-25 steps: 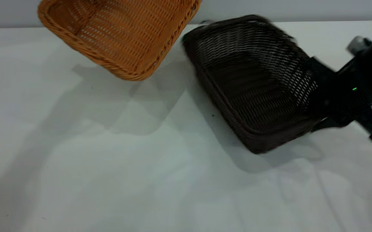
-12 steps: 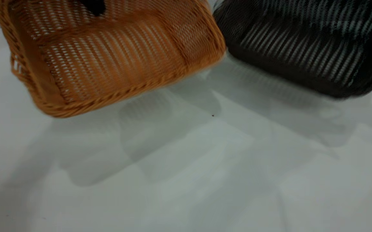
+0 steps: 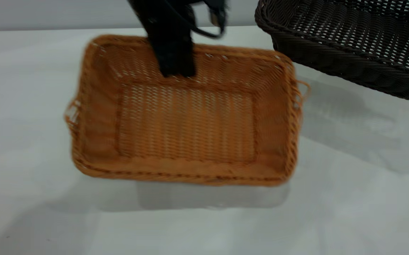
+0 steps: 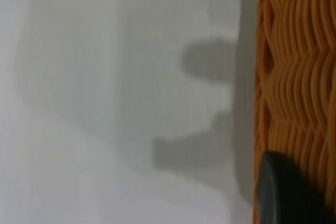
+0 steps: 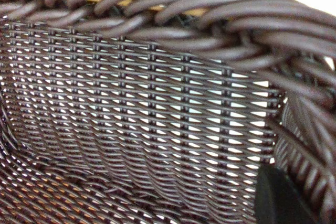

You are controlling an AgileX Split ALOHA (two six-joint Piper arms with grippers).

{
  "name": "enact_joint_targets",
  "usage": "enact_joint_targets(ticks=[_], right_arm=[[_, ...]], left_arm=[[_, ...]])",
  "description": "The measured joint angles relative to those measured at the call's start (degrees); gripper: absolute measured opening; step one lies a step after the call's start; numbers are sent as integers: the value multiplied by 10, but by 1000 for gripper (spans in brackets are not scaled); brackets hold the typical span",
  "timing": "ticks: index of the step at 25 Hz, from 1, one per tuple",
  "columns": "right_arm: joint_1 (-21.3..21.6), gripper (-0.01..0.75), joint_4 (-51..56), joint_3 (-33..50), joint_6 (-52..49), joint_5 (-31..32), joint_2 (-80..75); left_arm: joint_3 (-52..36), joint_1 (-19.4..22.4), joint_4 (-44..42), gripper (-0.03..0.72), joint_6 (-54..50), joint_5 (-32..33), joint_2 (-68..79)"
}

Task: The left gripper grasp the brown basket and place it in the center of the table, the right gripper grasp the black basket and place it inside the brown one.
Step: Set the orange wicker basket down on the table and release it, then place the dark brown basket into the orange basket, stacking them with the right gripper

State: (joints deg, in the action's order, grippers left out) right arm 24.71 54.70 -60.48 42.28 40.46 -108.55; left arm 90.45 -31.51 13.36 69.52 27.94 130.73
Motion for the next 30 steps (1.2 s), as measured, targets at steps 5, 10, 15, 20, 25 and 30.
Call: enact_joint_targets(ticks=[5,10,15,20,25,30], right_arm=[[0,76,0,-1,0,13,0],[0,76,-1,-2,0,18,0],[0,76,-1,-2,0,26,0],[0,76,-1,-9,-2,28,3],[-5,76,-9,-54,-35,84,23],[-108,76,-14,-49,-59,146,25]], left_arm=[[0,-13,20,148,2,-8,8],[0,-13,49,332,1,-23,8],[2,-13,51,491,-76,-43,1],[2,7,50,521,-210,-41,-71],[3,65,49,521,-299,11,-156],[3,119,49,521,-341,29,-203]])
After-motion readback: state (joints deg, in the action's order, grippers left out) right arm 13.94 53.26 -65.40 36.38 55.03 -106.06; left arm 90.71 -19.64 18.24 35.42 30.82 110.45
